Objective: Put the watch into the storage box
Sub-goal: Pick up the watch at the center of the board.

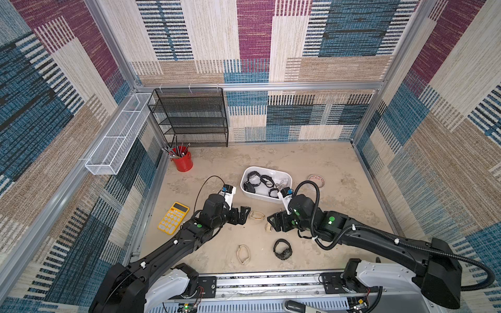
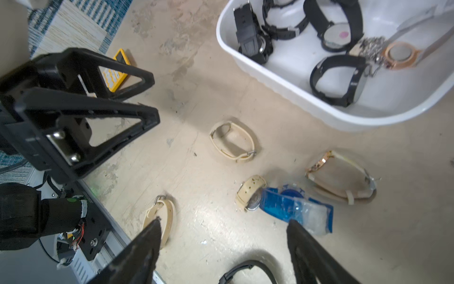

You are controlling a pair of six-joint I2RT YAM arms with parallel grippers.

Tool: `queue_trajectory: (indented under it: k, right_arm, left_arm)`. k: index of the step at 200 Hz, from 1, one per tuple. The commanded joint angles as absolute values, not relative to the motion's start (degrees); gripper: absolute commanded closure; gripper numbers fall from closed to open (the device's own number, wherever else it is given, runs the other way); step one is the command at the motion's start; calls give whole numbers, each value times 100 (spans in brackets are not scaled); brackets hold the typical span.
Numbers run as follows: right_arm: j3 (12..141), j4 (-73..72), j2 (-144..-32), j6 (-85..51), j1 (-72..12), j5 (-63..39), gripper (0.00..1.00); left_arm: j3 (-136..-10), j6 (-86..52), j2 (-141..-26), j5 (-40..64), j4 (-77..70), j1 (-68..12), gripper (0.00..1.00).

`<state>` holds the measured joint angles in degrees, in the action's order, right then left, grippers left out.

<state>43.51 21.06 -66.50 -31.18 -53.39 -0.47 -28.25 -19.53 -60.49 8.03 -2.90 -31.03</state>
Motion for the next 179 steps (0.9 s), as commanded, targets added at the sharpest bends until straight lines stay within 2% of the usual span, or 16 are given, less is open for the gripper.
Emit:
queue_trajectory:
  k: [1, 90, 118, 179]
  right_arm:
    - [4447, 2698, -6759, -3724, -5590, -11, 22]
    - [4837, 3672, -7849, -5037, -7040, 641, 38]
    - [4895, 3709, -8096, -5057, -7184, 675, 46]
    - [4939, 3646, -8377, -5014, -7216, 918, 55]
  left_arm:
    - [-2706, -2021, -5948, 835, -542, -3103, 2]
    - [-2569, -1942, -5740, 760, -551, -3102, 3]
    - [-2549, -1934, -5707, 759, -545, -3103, 3]
    - [-2540, -1907, -5607, 692, -474, -3096, 3]
